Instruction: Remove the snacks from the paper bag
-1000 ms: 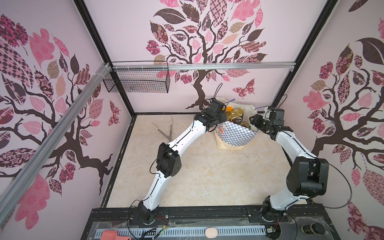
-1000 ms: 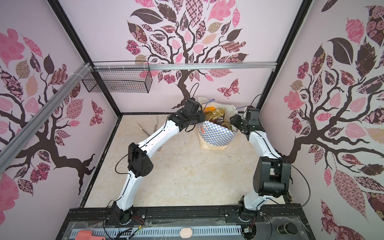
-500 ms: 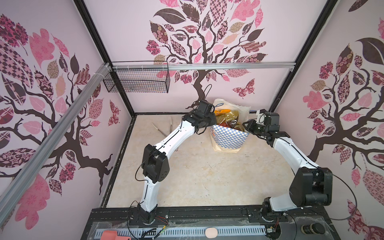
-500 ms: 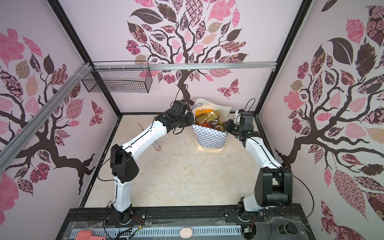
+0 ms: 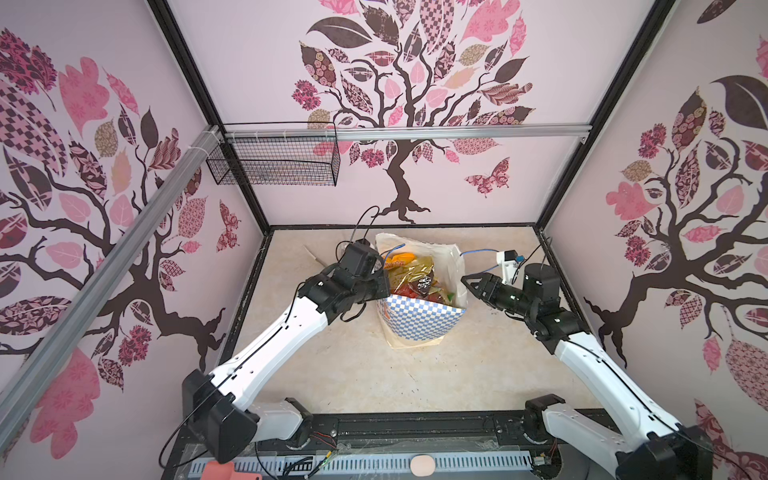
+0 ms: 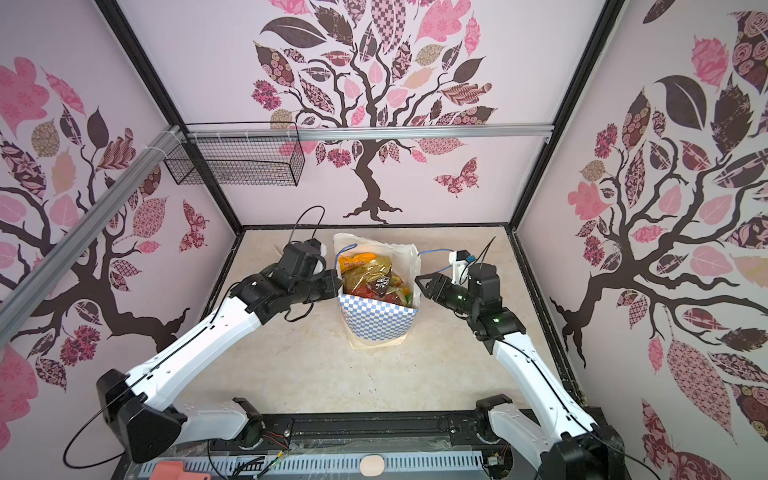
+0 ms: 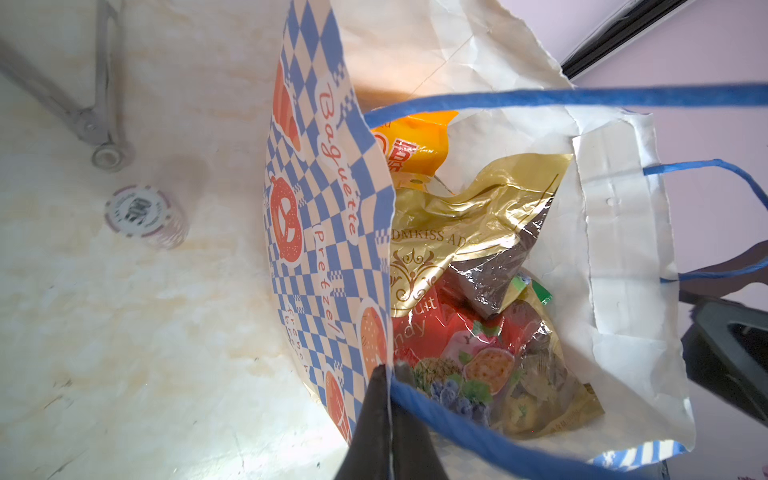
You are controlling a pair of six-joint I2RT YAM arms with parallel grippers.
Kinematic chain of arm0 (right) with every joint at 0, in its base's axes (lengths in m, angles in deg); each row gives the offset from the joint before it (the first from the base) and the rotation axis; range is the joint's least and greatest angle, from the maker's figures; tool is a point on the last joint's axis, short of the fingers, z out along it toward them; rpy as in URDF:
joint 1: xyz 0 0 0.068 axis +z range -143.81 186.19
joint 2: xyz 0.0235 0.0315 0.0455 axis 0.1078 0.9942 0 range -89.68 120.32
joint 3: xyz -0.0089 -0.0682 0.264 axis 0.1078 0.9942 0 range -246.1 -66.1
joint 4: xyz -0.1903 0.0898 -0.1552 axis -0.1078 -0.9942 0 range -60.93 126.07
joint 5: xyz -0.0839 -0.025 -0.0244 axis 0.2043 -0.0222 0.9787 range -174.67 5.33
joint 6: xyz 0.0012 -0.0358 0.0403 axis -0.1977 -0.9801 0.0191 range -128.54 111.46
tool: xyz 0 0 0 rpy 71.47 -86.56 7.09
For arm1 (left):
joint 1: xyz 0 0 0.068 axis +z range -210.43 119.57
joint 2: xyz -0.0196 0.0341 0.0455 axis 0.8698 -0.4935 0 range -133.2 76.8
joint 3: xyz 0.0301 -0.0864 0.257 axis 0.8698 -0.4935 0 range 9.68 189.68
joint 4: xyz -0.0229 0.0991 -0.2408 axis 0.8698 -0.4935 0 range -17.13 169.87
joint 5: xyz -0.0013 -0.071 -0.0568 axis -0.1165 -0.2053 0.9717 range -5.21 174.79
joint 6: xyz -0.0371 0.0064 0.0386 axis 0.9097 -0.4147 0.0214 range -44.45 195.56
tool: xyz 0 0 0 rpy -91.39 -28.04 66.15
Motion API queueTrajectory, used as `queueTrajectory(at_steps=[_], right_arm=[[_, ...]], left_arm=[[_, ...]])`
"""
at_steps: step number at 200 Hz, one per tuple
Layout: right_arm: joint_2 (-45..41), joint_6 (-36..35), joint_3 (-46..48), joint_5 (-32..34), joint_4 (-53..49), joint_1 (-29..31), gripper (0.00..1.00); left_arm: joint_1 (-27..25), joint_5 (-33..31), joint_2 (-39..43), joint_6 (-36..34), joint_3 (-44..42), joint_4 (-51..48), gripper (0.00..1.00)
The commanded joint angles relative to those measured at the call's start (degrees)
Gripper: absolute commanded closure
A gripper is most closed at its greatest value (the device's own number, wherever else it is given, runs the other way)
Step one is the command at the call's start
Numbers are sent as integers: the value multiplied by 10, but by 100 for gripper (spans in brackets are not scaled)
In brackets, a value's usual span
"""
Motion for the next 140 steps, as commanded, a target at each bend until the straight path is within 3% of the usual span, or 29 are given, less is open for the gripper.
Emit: queueTrajectory(at_steps=[1,11,27,44,81,112,140], right_arm=[[-32,7,-11,-1,-24,0,29],[-42,-7,-22,4,-42,-1,23],[-46,-34,-58,19,-81,-1,13],[-43,-69,-108,34,-121,0,8],[-17,-126,-209,14,-170,1,6],[31,-170,-298,27,-228,33,8],[95,-228,-389,132,-302,148,7]], left_arm=[[-1,-25,58,-7,-23,24,100],[3,-41,72,-16,-26,17,99],[12,-46,85,-24,-25,6,89],[16,-44,100,-36,-21,-4,67],[16,-33,172,-115,-16,-11,50],[15,120,258,-322,-42,44,36],[15,200,299,-429,-58,75,25]])
